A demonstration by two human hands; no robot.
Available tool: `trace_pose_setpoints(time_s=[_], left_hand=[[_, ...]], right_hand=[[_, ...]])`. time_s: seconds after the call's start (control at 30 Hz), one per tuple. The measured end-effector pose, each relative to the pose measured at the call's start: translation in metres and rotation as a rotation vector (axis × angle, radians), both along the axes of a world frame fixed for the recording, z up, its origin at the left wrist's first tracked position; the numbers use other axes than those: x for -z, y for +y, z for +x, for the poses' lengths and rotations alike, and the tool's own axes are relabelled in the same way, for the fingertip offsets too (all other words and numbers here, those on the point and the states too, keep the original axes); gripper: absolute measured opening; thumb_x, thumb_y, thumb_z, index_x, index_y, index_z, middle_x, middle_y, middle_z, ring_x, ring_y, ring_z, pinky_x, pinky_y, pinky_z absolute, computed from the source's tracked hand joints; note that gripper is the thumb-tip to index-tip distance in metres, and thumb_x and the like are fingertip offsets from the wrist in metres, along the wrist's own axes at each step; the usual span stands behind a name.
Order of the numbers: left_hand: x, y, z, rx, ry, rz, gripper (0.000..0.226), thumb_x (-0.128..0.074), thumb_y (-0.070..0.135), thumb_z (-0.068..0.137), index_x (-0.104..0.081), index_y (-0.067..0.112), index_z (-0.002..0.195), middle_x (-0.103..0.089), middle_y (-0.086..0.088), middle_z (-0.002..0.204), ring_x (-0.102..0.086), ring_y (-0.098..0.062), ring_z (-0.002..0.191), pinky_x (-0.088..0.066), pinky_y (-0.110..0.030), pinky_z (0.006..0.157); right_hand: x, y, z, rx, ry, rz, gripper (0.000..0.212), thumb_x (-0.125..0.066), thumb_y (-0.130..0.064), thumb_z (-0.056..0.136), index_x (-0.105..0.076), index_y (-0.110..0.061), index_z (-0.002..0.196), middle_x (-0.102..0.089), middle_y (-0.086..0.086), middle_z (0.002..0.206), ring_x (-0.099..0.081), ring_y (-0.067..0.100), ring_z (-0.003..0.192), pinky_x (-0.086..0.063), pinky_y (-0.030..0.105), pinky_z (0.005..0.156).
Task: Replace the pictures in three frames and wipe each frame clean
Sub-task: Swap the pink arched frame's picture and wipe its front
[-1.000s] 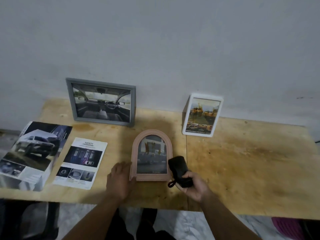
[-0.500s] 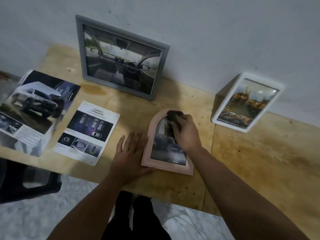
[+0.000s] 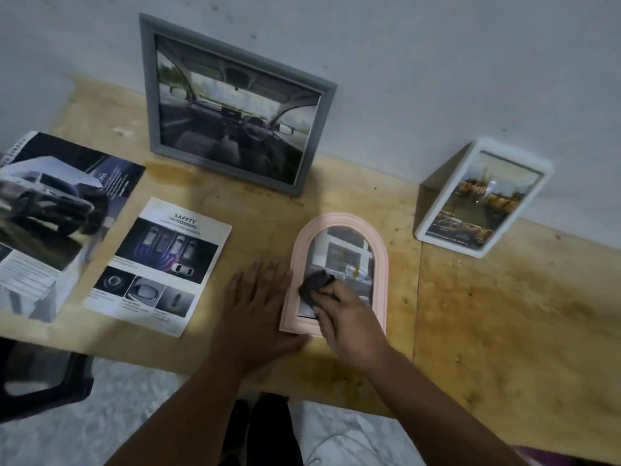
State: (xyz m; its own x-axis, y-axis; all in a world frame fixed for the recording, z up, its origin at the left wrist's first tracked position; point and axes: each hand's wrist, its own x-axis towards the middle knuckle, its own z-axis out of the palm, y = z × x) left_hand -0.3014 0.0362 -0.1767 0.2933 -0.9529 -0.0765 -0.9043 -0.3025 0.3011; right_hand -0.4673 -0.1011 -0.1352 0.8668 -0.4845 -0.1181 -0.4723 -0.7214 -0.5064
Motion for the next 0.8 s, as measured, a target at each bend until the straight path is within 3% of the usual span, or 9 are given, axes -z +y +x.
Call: trace_pose_setpoints(time_s=[0.1, 0.2, 0.3, 0.43, 0.6, 0.7, 0.8], left_hand=[[-0.001, 0.000, 0.000, -0.012, -0.002, -0.021, 0.116, -0.043, 0.093, 0.074, -0.031, 0.016, 0.160, -0.027, -0.013, 0.167, -0.023, -0.039, 0.154, -0.020, -0.062, 0.121], [0.001, -0.002, 0.000, -0.015, -0.009, -0.023, 0.115, -0.043, 0.094, 0.074, -0.035, 0.016, 0.158, -0.032, -0.015, 0.165, -0.029, -0.041, 0.152, -0.021, -0.062, 0.120], [0.002, -0.002, 0.000, -0.013, -0.023, -0.033, 0.114, -0.041, 0.094, 0.075, -0.038, 0.015, 0.157, -0.036, -0.016, 0.163, -0.031, -0.042, 0.150, -0.021, -0.062, 0.119], [0.003, -0.002, 0.000, -0.012, -0.036, -0.074, 0.113, -0.043, 0.094, 0.075, -0.041, 0.014, 0.155, -0.038, -0.016, 0.162, -0.033, -0.041, 0.149, -0.023, -0.062, 0.119], [0.002, 0.000, 0.000, -0.004, -0.038, -0.093, 0.113, -0.044, 0.093, 0.077, -0.041, 0.012, 0.155, -0.039, -0.018, 0.160, -0.035, -0.042, 0.149, -0.026, -0.062, 0.118], [0.002, 0.001, -0.001, -0.015, -0.032, -0.116, 0.112, -0.048, 0.092, 0.076, -0.043, 0.012, 0.154, -0.043, -0.018, 0.158, -0.038, -0.042, 0.146, -0.029, -0.062, 0.116], [-0.001, 0.001, -0.001, -0.004, -0.030, -0.090, 0.111, -0.046, 0.093, 0.076, -0.040, 0.016, 0.156, -0.040, -0.017, 0.160, -0.036, -0.041, 0.148, -0.027, -0.061, 0.117]], right_hand=[[-0.018, -0.009, 0.000, 0.056, 0.013, 0.288, 0.031, -0.054, -0.026, 0.105, -0.070, -0.019, 0.131, -0.061, -0.006, 0.117, -0.060, 0.010, 0.101, -0.050, 0.022, 0.086], [-0.034, -0.045, 0.006, 0.342, -0.148, 0.403, 0.030, -0.059, -0.024, 0.103, -0.070, -0.020, 0.131, -0.072, -0.006, 0.122, -0.067, 0.009, 0.109, -0.055, 0.031, 0.096], [-0.034, -0.080, 0.018, 0.445, -0.254, 0.201, 0.030, -0.058, -0.023, 0.103, -0.070, -0.021, 0.131, -0.072, -0.002, 0.123, -0.065, 0.013, 0.112, -0.051, 0.030, 0.095], [0.001, -0.074, 0.031, 0.223, 0.098, -0.232, 0.033, -0.050, -0.027, 0.104, -0.068, -0.015, 0.129, -0.065, 0.007, 0.134, -0.058, 0.031, 0.117, -0.049, 0.037, 0.093], [0.006, -0.026, 0.010, 0.147, 0.079, -0.255, 0.030, -0.051, -0.027, 0.104, -0.072, -0.015, 0.120, -0.068, 0.005, 0.130, -0.062, 0.030, 0.113, -0.052, 0.038, 0.093], [-0.013, 0.009, -0.007, 0.021, 0.052, -0.028, 0.024, -0.051, -0.030, 0.105, -0.073, -0.022, 0.112, -0.071, -0.007, 0.119, -0.064, 0.016, 0.105, -0.052, 0.032, 0.088], [-0.035, 0.001, -0.009, 0.113, -0.013, 0.343, 0.019, -0.056, -0.027, 0.104, -0.069, -0.036, 0.094, -0.066, -0.028, 0.088, -0.061, -0.004, 0.084, -0.046, 0.022, 0.074]])
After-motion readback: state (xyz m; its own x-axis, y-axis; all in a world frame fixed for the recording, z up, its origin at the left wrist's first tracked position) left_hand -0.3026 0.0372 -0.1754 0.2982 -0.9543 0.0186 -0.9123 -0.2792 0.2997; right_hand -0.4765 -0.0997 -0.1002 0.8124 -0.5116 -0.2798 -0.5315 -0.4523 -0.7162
